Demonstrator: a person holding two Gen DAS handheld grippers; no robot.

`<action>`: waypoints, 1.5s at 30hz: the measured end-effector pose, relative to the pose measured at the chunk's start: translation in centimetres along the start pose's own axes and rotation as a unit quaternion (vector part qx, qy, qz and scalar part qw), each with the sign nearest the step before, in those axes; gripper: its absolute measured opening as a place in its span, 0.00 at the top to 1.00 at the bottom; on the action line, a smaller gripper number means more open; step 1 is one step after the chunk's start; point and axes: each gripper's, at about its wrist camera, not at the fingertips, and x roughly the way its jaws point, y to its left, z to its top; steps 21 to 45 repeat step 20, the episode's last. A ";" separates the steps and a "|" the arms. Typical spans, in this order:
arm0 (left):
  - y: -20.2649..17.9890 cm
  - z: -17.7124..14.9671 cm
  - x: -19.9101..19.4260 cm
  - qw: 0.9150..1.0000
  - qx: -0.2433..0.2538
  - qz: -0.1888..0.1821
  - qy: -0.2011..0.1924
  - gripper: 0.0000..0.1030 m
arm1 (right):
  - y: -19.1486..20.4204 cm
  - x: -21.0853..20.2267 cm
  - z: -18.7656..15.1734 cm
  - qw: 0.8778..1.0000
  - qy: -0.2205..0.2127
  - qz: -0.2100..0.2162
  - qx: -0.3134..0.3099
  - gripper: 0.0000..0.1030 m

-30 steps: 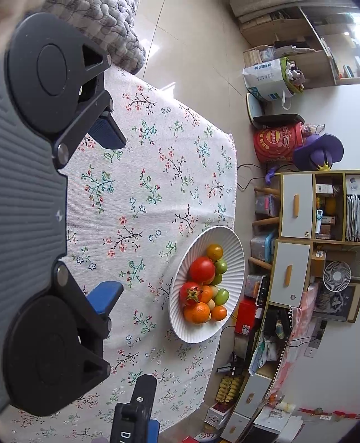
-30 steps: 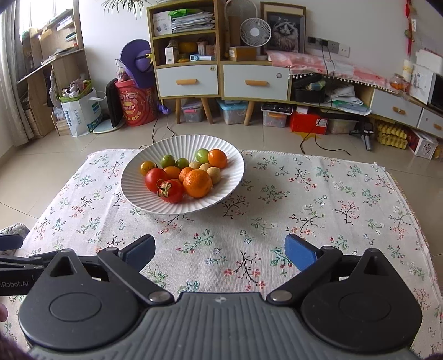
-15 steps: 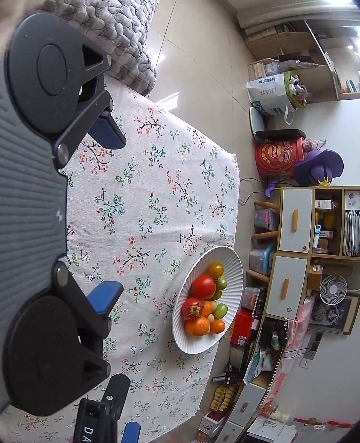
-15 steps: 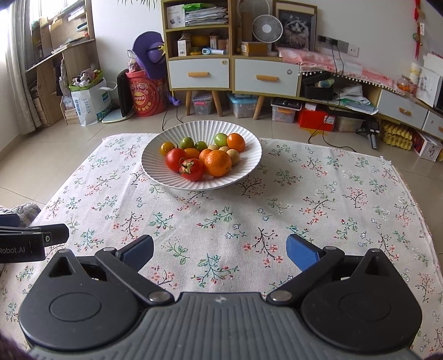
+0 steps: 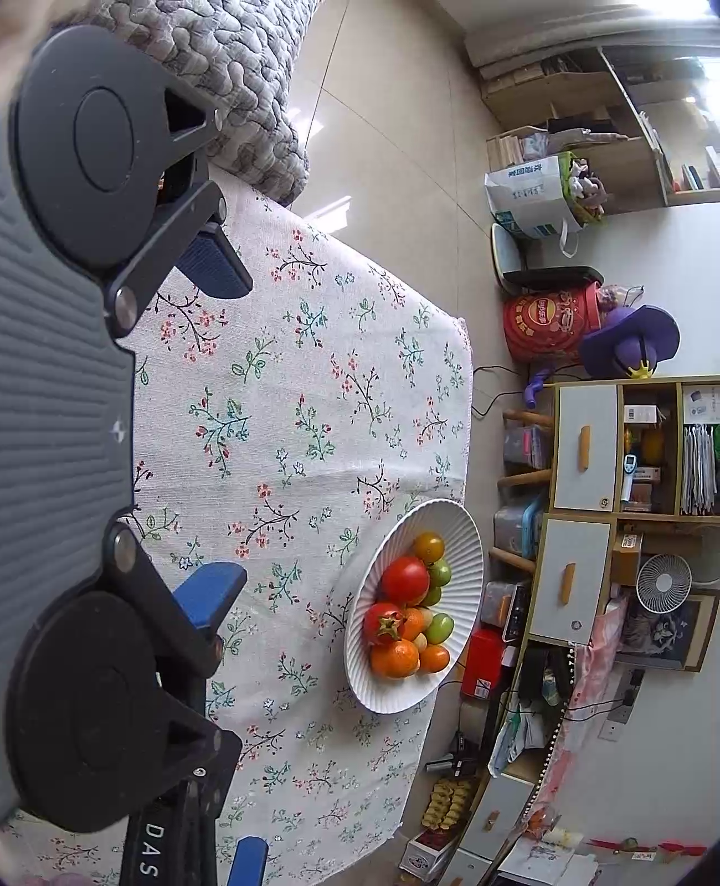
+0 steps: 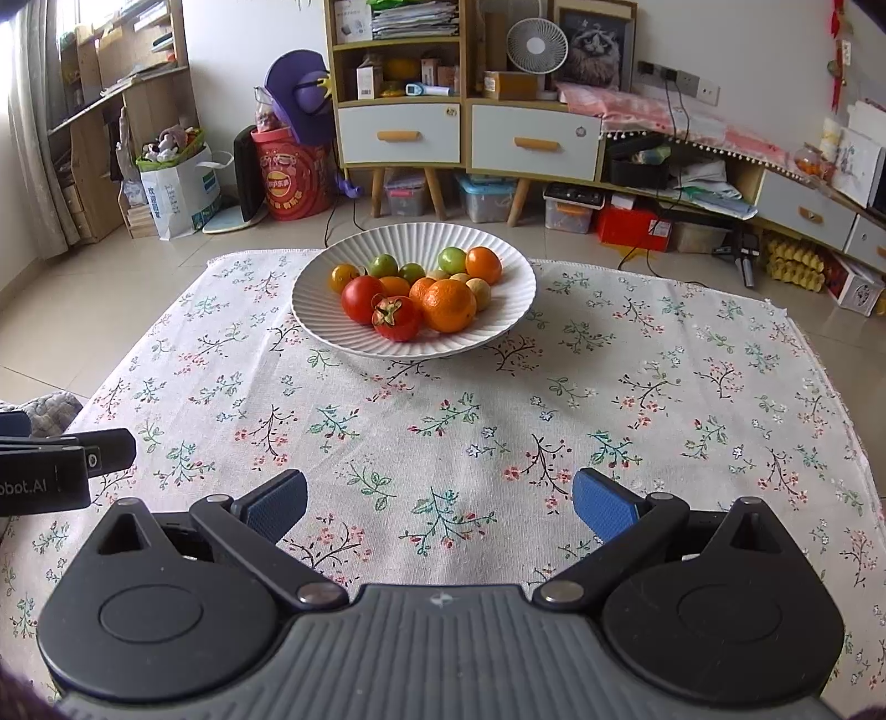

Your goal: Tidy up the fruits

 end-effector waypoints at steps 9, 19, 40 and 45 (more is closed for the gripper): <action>-0.2 -0.2 0.1 1.000 0.005 -0.002 0.008 0.02 | -0.3 0.0 0.0 1.000 0.004 -0.005 0.008 0.01; -1.1 -0.4 0.0 1.000 0.015 -0.009 0.014 0.02 | -0.3 0.0 0.0 1.000 0.006 0.000 0.012 0.01; -1.1 -0.4 0.0 1.000 0.016 -0.009 0.013 0.02 | -0.3 0.0 0.0 1.000 0.007 0.000 0.010 0.01; -1.1 -0.4 0.0 1.000 0.016 -0.009 0.013 0.02 | -0.3 0.0 0.0 1.000 0.007 0.000 0.010 0.01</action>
